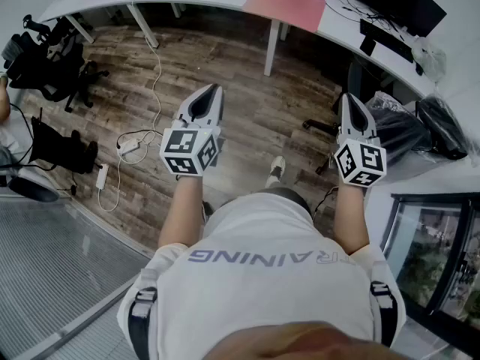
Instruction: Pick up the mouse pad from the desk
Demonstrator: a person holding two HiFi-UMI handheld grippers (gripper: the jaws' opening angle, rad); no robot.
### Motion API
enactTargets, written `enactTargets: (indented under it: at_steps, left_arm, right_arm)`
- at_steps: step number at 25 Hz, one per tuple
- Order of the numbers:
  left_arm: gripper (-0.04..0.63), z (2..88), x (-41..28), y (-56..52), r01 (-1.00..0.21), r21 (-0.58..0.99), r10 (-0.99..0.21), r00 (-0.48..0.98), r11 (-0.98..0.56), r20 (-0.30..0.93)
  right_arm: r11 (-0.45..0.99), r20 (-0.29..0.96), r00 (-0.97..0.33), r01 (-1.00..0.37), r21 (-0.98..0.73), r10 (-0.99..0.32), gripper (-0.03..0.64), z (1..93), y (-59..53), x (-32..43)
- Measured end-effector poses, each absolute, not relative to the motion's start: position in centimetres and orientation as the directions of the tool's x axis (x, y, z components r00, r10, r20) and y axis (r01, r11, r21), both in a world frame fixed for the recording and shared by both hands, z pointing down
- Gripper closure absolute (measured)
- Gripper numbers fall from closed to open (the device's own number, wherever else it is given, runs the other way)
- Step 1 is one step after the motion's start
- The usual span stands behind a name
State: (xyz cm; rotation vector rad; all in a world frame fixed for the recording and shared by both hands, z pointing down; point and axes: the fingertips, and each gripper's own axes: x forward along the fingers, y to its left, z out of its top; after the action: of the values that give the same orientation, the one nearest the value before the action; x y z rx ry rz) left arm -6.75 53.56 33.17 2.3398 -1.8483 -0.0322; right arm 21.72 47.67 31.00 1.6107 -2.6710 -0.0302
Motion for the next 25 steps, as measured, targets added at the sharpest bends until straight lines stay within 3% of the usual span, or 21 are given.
enactTargets:
  at_steps: [25]
  left_arm:
    - [0.549, 34.4, -8.2, 53.2, -0.961, 0.147, -0.962, 0.250, -0.233, 0.111]
  right_arm:
    - [0.459, 0.015, -0.461, -0.886, -0.065, -0.887, 0.594, 32.4, 46.8, 20.6]
